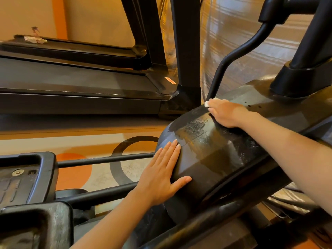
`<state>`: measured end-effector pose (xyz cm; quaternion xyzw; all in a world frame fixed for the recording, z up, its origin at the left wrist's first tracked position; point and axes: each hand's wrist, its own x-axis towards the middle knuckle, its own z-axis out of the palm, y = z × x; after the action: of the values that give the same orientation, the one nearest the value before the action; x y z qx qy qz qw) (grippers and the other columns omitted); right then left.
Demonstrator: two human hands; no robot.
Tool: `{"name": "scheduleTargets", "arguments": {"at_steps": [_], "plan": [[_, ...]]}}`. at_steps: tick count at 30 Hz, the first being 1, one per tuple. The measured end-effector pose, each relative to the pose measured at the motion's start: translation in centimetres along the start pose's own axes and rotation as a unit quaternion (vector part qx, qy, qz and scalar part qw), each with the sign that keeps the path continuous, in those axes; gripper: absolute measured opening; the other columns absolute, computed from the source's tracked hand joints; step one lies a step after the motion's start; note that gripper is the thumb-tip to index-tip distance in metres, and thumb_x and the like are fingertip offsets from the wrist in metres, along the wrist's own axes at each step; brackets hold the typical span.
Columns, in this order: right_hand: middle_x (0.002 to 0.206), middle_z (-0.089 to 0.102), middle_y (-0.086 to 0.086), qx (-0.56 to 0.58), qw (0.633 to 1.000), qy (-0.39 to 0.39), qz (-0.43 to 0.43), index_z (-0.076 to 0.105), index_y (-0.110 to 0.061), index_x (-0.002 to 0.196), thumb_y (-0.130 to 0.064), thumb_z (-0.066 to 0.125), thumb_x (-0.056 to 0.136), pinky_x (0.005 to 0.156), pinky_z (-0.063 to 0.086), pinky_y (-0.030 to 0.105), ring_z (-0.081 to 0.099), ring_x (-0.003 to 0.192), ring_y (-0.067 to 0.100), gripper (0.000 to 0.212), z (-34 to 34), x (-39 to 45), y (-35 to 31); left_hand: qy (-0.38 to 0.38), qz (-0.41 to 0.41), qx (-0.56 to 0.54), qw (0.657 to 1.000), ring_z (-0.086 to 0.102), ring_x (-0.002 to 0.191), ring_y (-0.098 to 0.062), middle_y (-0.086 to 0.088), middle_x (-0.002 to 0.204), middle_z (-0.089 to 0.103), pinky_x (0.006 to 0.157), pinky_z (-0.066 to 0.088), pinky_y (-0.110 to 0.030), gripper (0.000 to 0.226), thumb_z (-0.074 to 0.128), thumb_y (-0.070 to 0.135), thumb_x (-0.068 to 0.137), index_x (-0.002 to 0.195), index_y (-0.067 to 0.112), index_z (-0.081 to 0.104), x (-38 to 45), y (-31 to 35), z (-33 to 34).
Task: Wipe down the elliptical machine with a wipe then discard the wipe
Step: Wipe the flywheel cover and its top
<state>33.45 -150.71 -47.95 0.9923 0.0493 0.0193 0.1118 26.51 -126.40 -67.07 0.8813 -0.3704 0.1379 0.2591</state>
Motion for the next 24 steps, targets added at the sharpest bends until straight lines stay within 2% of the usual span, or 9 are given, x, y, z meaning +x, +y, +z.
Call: {"name": "scheduleTargets", "arguments": {"at_steps": [2, 4, 6, 10, 12, 14, 17, 19, 24], "plan": [[0.121, 0.052, 0.013, -0.004, 0.997, 0.021, 0.081, 0.050, -0.014, 0.105, -0.016, 0.029, 0.103, 0.102, 0.040, 0.050, 0.050, 0.114, 0.033, 0.022, -0.6, 0.4, 1.5, 0.000, -0.001, -0.005, 1.000, -0.029, 0.143, 0.001, 0.013, 0.159, -0.028, 0.120, -0.014, -0.026, 0.087, 0.016, 0.080, 0.089, 0.149, 0.033, -0.027, -0.1, 0.0, 0.0], [0.123, 0.051, 0.015, -0.019, 0.992, 0.031, 0.118, 0.051, -0.011, 0.112, -0.019, 0.031, 0.101, 0.101, 0.042, 0.050, 0.049, 0.116, 0.035, 0.024, -0.3, 0.9, 1.7, -0.001, -0.002, -0.016, 1.000, -0.030, 0.143, 0.002, 0.014, 0.157, -0.030, 0.119, -0.015, -0.024, 0.088, 0.019, 0.079, 0.089, 0.148, 0.033, -0.027, 0.0, -0.1, 0.0], [0.128, 0.049, 0.013, -0.047, 0.993, 0.051, 0.100, 0.052, -0.008, 0.123, -0.024, 0.034, 0.101, 0.102, 0.041, 0.047, 0.047, 0.121, 0.034, 0.033, 0.5, 0.7, 0.5, -0.003, -0.006, -0.024, 1.000, -0.030, 0.143, 0.002, 0.016, 0.156, -0.031, 0.118, -0.015, -0.023, 0.089, 0.019, 0.080, 0.088, 0.148, 0.034, -0.027, 0.0, -0.2, 0.2], [0.126, 0.050, 0.009, 0.002, 0.998, 0.025, -0.063, 0.055, -0.003, 0.121, -0.019, 0.028, 0.105, 0.108, 0.034, 0.042, 0.043, 0.124, 0.029, 0.035, 2.1, -1.7, -3.3, -0.006, -0.010, -0.031, 0.999, -0.029, 0.143, 0.001, 0.017, 0.156, -0.032, 0.117, -0.014, -0.022, 0.091, 0.015, 0.084, 0.084, 0.148, 0.036, -0.028, 0.1, -0.4, 0.5], [0.145, 0.040, 0.004, 0.019, 0.996, 0.016, -0.088, 0.043, -0.007, 0.139, -0.027, 0.028, 0.105, 0.115, 0.029, 0.040, 0.030, 0.140, 0.024, 0.042, 2.7, -3.4, -3.8, -0.012, -0.011, -0.035, 0.999, -0.029, 0.143, 0.002, 0.017, 0.156, -0.032, 0.117, -0.014, -0.021, 0.091, 0.014, 0.085, 0.083, 0.146, 0.037, -0.030, 0.2, -0.4, 0.4], [0.156, 0.029, -0.001, 0.037, 0.996, -0.004, -0.076, 0.031, -0.016, 0.150, -0.035, 0.028, 0.104, 0.117, 0.027, 0.042, 0.022, 0.147, 0.019, 0.049, 2.5, -4.6, -3.6, -0.014, -0.010, -0.036, 0.999, -0.029, 0.143, 0.002, 0.017, 0.157, -0.031, 0.118, -0.013, -0.022, 0.090, 0.014, 0.084, 0.083, 0.146, 0.037, -0.030, 0.2, -0.3, 0.3], [0.138, 0.044, 0.004, 0.039, 0.999, 0.021, -0.006, 0.042, -0.021, 0.133, -0.040, 0.028, 0.102, 0.104, 0.040, 0.049, 0.045, 0.130, 0.026, 0.039, 1.1, -4.1, -1.4, -0.008, -0.008, -0.037, 0.999, -0.027, 0.144, 0.001, 0.015, 0.159, -0.028, 0.120, -0.010, -0.024, 0.090, 0.015, 0.084, 0.085, 0.147, 0.036, -0.029, 0.1, -0.4, 0.3], [0.139, 0.041, 0.006, 0.018, 0.998, 0.024, 0.052, 0.041, -0.017, 0.135, -0.040, 0.028, 0.103, 0.108, 0.036, 0.047, 0.041, 0.132, 0.027, 0.041, 0.1, -3.3, 0.4, -0.007, -0.006, -0.037, 0.999, -0.026, 0.144, 0.001, 0.014, 0.159, -0.027, 0.120, -0.009, -0.025, 0.090, 0.014, 0.084, 0.084, 0.147, 0.036, -0.028, 0.1, -0.3, 0.3], [0.136, 0.041, 0.002, 0.028, 0.999, 0.019, 0.017, 0.041, -0.019, 0.132, -0.047, 0.029, 0.101, 0.103, 0.039, 0.044, 0.040, 0.132, 0.022, 0.043, 1.3, -4.4, -1.7, -0.008, -0.005, -0.044, 0.999, -0.024, 0.146, -0.001, 0.013, 0.159, -0.026, 0.120, -0.009, -0.025, 0.091, 0.014, 0.085, 0.083, 0.148, 0.036, -0.027, 0.2, -0.3, 0.3]]}}
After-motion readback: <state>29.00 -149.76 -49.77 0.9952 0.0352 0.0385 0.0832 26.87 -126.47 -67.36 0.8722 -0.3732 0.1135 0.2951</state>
